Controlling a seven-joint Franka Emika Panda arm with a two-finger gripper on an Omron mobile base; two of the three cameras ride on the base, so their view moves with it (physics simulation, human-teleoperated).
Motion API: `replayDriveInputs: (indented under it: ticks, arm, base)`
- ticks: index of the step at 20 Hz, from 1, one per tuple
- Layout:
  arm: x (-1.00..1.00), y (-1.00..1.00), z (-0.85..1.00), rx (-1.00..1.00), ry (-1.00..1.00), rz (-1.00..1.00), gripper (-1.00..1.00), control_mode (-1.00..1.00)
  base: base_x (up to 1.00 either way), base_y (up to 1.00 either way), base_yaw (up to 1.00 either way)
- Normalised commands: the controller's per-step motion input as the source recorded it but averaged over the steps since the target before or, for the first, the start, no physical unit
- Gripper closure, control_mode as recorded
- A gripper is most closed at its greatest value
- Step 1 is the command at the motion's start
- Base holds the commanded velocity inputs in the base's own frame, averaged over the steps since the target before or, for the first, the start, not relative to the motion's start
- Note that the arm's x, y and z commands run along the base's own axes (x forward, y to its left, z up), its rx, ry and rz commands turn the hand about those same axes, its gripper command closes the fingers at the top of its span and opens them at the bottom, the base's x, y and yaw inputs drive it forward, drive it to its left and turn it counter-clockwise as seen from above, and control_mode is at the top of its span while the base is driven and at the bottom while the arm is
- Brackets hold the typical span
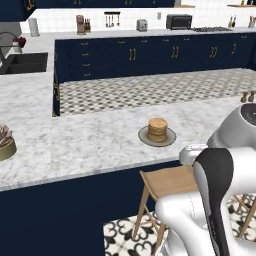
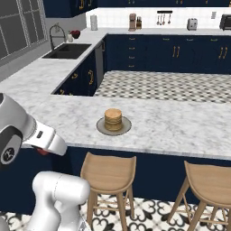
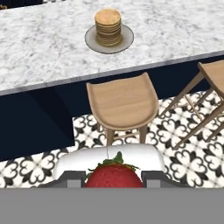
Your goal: Take the strawberry from the fridge and place it on top of the pancake, located on the dining counter.
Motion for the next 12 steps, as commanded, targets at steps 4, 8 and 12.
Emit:
replayDriveInputs:
  ticks: [4,8,12]
  arm:
    - [0.92,0.0,0.14,0.0,0.01,0.01,1.0,-1.0]
    - [1.0,0.0,0.24,0.0,0.08,0.01,1.0,-1.0]
    - [1.0,-0.28,0.0,0.0,0.04,0.01,1.0,-1.0]
  base:
    - [0.0,0.0,0.0]
    - [0.0,0.0,0.0]
    - [0.0,0.0,0.0]
